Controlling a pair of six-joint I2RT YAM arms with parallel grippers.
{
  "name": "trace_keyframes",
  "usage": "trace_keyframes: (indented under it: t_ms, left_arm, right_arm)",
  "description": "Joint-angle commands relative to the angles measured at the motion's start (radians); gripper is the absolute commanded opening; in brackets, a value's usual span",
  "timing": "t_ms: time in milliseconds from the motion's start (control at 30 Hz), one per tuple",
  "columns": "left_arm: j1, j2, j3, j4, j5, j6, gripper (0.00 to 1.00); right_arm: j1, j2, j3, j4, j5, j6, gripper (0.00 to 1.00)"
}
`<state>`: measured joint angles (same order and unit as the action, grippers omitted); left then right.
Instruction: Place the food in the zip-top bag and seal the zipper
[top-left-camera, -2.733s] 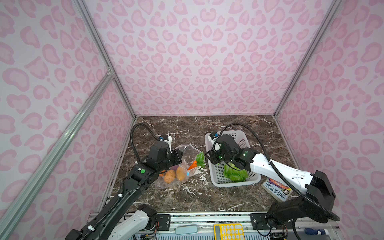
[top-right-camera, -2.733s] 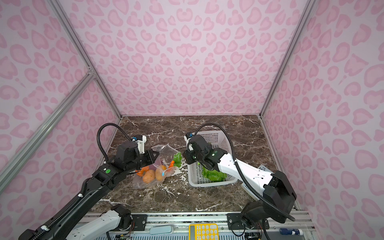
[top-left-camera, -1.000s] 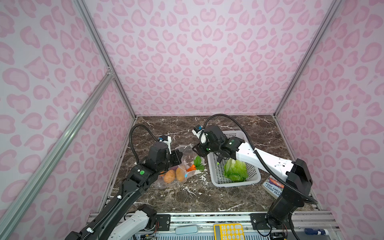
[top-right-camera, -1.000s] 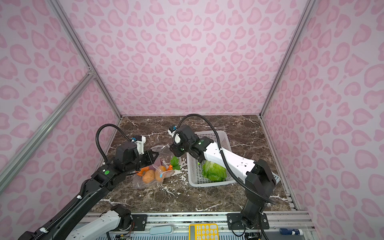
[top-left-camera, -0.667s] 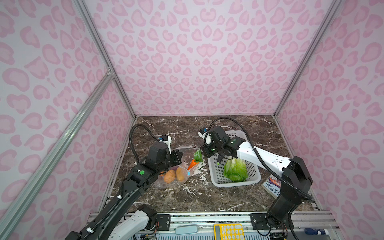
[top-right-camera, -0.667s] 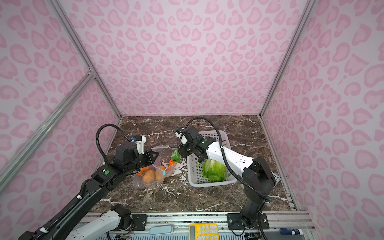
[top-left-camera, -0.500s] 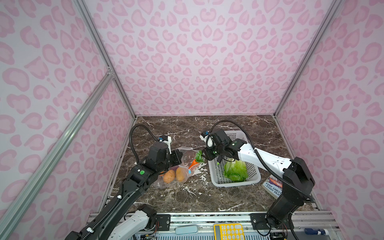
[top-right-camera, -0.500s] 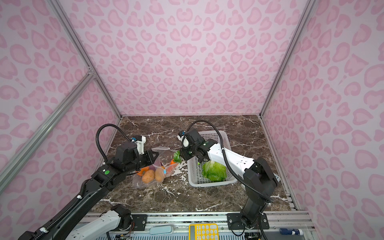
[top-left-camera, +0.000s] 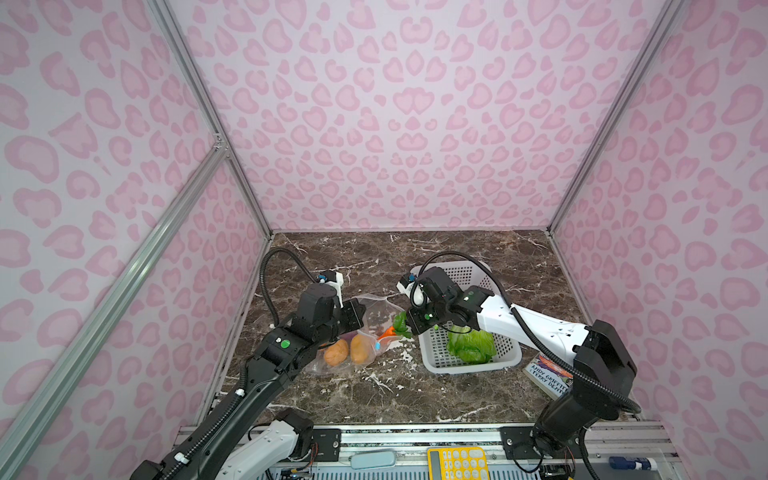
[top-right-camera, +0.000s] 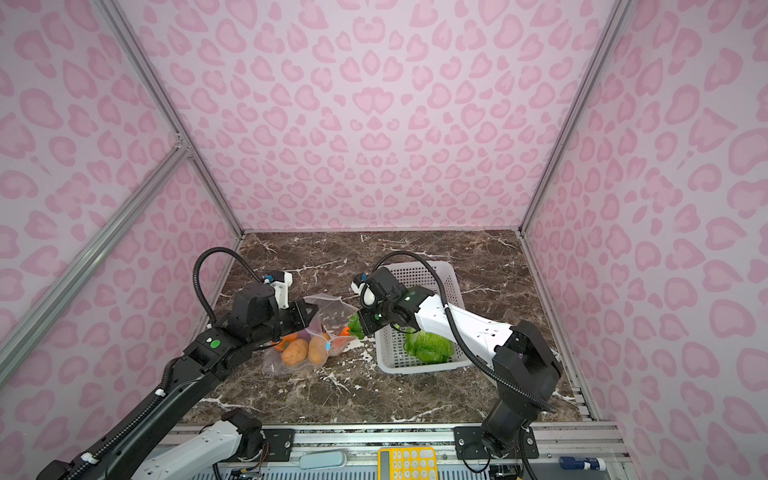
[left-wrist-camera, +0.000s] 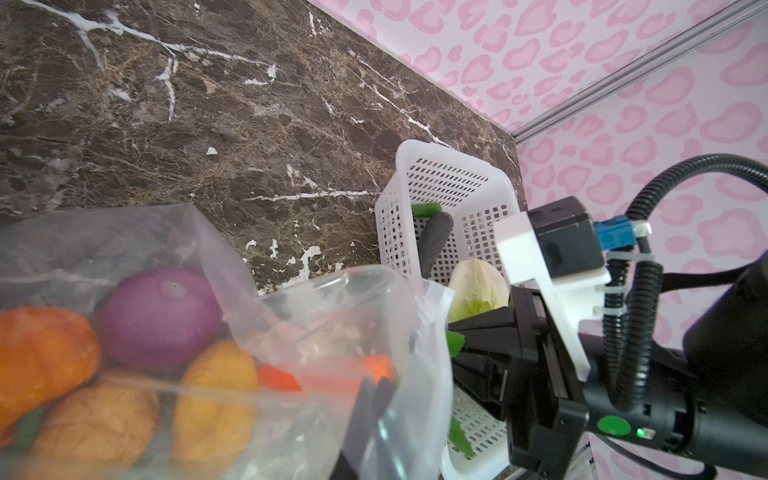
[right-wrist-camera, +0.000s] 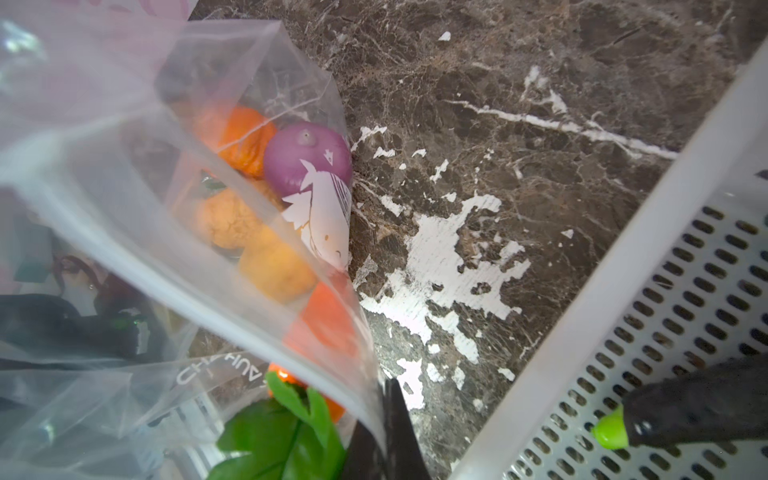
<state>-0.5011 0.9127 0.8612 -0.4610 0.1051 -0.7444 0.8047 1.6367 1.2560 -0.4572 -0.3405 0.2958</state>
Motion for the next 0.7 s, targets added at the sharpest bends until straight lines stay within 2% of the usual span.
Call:
trace_keyframes:
  t_ms: [0,367,667]
  left_arm:
    - [0.001,-0.008,0.016,0.018,-0.013,-0.003,0.03]
    - [0.003,-0.071,0.110,-0.035,-0.082,0.038,0.03]
    - [0.003,-0.164,0.156,-0.090,-0.180,0.050,0.03]
  right_arm:
    - [0.002,-0.017,0.034,-0.001,0.002,0.031,0.00]
    - [0.013,-0.121,0.181,0.033,-0.021,0.053,0.00]
    - [0.062,-0.108,0.210,0.133,-0.069,0.075,0.00]
